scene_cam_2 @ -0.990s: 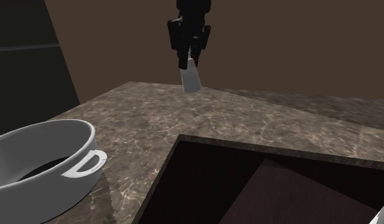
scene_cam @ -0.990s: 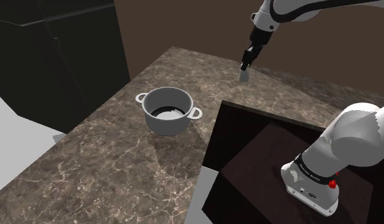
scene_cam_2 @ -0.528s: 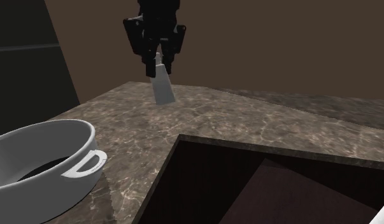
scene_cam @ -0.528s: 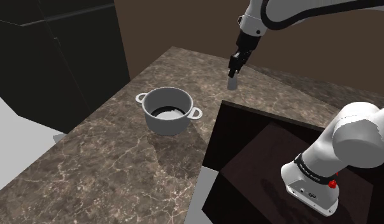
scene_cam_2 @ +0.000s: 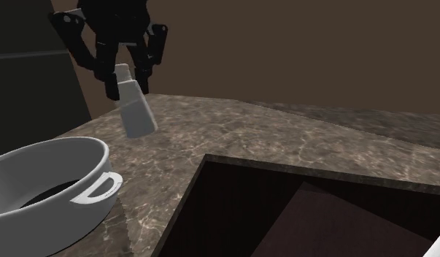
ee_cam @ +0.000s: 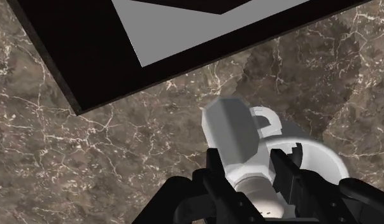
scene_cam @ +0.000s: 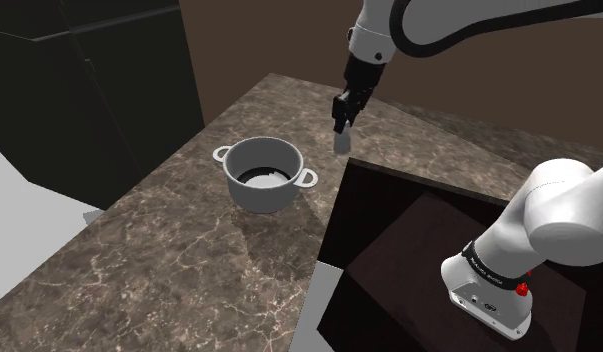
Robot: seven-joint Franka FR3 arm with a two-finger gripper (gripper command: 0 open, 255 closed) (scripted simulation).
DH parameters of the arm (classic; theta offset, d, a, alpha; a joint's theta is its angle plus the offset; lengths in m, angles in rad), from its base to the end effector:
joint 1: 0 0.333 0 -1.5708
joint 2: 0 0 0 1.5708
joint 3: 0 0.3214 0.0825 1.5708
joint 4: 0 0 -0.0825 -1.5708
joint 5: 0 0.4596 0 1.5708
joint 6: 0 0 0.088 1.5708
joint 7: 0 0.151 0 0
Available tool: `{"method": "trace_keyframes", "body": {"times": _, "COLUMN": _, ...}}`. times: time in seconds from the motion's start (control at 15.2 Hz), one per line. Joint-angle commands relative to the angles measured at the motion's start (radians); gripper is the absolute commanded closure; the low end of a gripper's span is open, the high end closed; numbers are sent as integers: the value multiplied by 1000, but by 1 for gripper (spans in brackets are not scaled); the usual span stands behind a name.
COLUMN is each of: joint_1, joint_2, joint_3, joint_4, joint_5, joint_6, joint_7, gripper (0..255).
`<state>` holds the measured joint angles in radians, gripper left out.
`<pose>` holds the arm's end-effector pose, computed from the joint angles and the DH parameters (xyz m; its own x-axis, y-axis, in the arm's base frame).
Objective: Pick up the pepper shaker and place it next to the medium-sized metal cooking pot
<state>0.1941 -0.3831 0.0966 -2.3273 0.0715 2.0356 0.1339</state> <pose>0.4926 0.1543 0.4278 0.9892 0.1198 0.0848 0.1237 -0.9914 -0.0422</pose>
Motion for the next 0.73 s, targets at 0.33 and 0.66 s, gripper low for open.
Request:
{"method": "trace_keyframes", "body": {"times": 0.33, "joint_1": 59, "joint_2": 112, "joint_3": 125, "joint_4": 106, "joint_5": 8, "joint_6": 15, "joint_7": 182, "gripper": 255}}
{"method": "trace_keyframes", "body": {"times": 0.66, "joint_1": 96, "joint_2": 216, "joint_3": 205, "joint_4": 214, "joint_5": -16, "joint_6": 13, "joint_7": 312, "gripper": 255}}
